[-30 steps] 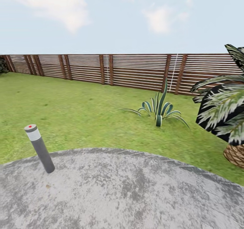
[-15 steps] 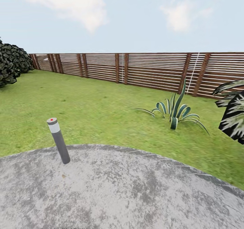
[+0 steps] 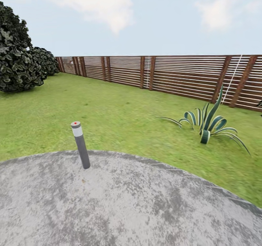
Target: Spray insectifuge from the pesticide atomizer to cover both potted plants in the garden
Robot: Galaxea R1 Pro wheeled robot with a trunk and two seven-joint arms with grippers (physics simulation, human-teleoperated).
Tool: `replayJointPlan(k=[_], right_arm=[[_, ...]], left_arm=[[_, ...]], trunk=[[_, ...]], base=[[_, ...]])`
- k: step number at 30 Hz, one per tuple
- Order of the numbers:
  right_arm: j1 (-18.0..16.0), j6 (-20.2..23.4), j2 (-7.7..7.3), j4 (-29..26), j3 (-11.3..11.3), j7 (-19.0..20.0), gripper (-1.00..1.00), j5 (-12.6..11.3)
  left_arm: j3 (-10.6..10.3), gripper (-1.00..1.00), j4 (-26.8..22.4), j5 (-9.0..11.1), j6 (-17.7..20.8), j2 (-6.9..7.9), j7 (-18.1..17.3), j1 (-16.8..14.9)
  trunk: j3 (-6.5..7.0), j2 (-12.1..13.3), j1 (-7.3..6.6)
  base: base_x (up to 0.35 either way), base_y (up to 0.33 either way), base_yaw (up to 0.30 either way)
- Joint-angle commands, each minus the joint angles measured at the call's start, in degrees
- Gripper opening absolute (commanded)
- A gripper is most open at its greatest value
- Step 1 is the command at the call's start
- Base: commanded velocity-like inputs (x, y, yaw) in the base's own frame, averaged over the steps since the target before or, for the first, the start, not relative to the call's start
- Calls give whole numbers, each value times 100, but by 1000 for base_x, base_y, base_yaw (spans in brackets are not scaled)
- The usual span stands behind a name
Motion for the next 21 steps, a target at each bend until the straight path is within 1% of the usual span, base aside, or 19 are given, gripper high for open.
replayJointPlan(k=[1, 21], right_arm=[[-1, -17, -2, 1, 1, 5, 100, -2], [-2, -16, -1, 1, 1, 4, 100, -2]], left_arm=[[13, 100, 7, 2, -20, -2, 1, -6], [11, 100, 7, 2, -21, -2, 1, -2]], trunk=[[-8, -2, -1], [-65, -2, -1]], base=[[0, 0, 288], [0, 0, 288]])
